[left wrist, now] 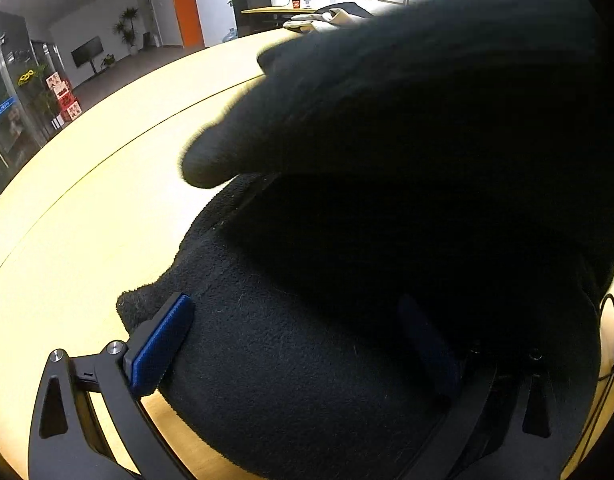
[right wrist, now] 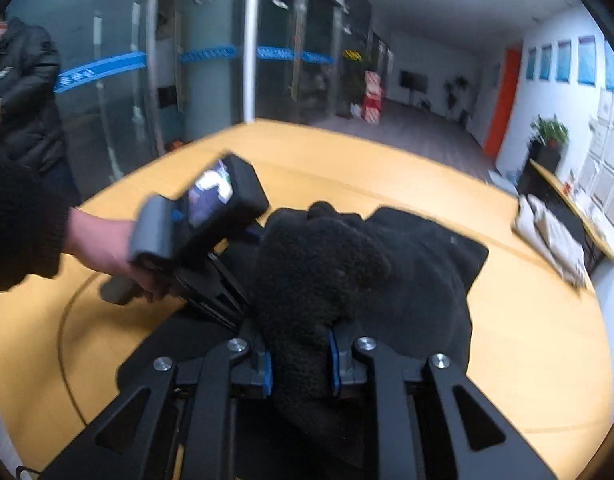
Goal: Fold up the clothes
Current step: 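Lift the jacket side with the right gripper and fold it over the middle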
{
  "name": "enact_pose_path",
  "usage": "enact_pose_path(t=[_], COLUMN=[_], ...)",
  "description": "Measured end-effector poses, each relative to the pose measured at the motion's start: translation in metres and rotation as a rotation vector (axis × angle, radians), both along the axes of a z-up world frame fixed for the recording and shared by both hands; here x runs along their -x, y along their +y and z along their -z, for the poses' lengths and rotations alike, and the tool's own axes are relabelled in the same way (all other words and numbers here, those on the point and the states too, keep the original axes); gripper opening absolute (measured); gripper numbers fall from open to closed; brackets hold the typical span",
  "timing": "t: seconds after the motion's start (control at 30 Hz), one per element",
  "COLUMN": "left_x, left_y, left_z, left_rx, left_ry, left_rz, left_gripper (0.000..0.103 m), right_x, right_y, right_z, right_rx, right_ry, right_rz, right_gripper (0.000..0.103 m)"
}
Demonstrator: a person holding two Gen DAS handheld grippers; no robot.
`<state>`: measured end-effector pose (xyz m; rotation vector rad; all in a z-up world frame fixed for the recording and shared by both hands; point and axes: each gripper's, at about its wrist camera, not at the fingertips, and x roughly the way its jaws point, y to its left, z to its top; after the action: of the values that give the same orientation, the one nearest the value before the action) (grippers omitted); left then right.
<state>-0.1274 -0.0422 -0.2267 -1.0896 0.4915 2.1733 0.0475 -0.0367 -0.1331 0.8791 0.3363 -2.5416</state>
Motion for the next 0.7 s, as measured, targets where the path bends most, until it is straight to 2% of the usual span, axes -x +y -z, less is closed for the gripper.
enact_pose_path(t=[0.07, 0.17, 0.23, 0.3, 0.37, 0.43, 0.47, 0.5, 0.57, 0.6, 0.67, 0.7], left_x=[0.000, -0.005, -0.009, -0.010, -0.011, -0.014, -0.015, -0.016, -0.018, -0.018, -0.021, -0.022], left_y=[-0.004, -0.007, -0.012, -0.016, -0.020, -0.023, -0.024, -0.025, -0.027, -0.028, -0.030, -0.032], left_z=[0.001, 0.002, 0.002, 0.001, 0.000, -0.001, -0.002, -0.002, -0.003, -0.003, -0.003, -0.003], left_rx=[-0.015, -0.017, -0.025, -0.037, -0.044, -0.045, -0.044, -0.044, -0.049, -0.052, -0.058, -0.057], left_ry=[-0.013, -0.006, -0.006, -0.018, -0.025, -0.026, -0.025, -0.025, -0.028, -0.028, -0.026, -0.025], left_rz=[-0.012, -0.005, -0.006, -0.015, -0.018, -0.018, -0.019, -0.020, -0.025, -0.028, -0.034, -0.037], left_gripper=[0.103, 0.103, 0.103, 0.103, 0.103, 0.103, 0.103, 0.103, 0.103, 0.103, 0.103, 0.103], right_x=[0.019, -0.010, -0.020, -0.018, -0.013, -0.008, -0.006, -0.005, -0.004, -0.001, 0.009, 0.016], right_y=[-0.013, -0.033, -0.039, -0.039, -0.040, -0.040, -0.039, -0.037, -0.033, -0.035, -0.045, -0.046], right_z=[0.006, 0.037, 0.053, 0.057, 0.050, 0.041, 0.035, 0.031, 0.025, 0.029, 0.042, 0.051], right_rx=[-0.044, -0.135, -0.176, -0.198, -0.192, -0.184, -0.182, -0.185, -0.204, -0.233, -0.297, -0.306], right_ry=[0.003, -0.002, 0.006, 0.003, 0.020, 0.042, 0.054, 0.079, 0.133, 0.135, 0.104, 0.070], right_rz=[-0.096, -0.267, -0.330, -0.341, -0.302, -0.252, -0.220, -0.194, -0.160, -0.159, -0.167, -0.166], right_gripper=[0.020, 0.020, 0.022, 0.024, 0.028, 0.047, 0.070, 0.087, 0.090, 0.093, 0.091, 0.072])
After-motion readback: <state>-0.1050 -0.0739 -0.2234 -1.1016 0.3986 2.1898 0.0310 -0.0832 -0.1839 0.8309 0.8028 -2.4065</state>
